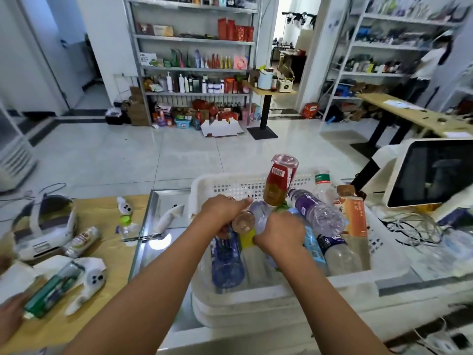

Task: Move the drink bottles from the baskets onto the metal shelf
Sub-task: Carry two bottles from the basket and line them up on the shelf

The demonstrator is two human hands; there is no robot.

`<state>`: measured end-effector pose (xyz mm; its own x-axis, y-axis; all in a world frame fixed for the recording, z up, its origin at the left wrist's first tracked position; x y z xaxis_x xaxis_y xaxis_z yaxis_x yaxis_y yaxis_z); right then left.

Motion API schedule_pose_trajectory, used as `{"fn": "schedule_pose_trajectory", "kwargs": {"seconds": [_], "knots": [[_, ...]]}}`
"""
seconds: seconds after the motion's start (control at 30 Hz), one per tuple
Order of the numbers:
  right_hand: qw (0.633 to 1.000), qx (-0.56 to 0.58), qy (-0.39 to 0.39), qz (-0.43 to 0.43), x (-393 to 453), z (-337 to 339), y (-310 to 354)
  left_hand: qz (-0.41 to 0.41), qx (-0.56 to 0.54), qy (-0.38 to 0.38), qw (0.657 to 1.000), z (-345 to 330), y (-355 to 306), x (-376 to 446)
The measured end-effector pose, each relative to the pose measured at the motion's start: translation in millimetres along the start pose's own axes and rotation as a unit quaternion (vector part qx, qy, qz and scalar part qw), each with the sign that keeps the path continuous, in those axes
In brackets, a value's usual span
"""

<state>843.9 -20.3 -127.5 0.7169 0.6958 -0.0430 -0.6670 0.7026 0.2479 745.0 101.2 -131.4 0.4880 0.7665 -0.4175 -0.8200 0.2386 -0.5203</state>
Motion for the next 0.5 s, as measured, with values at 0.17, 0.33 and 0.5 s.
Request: {"fn": "schedule_pose_trajectory", "kwargs": {"seconds": [0.17,0.33,0.5], "knots": [[0.999,0.039,0.029,-0.004,4,2,4,0.005,-0.053,0.071,0.996,-10,4,-1],[0.996,0.083,-0.028,-0.002,-5,18,3,-0.024,-0.07,0.089,0.993,-9,3,-11],[0.957,0.274,-0.032,-0.094,-16,29,-22,-0.082,-0.068,0.033,0.994,13,9,-26]]}}
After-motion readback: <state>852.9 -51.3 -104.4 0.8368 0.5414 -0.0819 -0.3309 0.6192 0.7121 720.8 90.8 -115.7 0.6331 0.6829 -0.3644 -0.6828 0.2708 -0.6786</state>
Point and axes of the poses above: each hand's wrist, its own x-axis towards the middle knuckle, its own z-axis out of the back of the hand, y = z × x, the point moved 9 cm from there along x, towards the middle knuckle, and after that the axes turned 13 degrees about x, right-handed, at the moved point
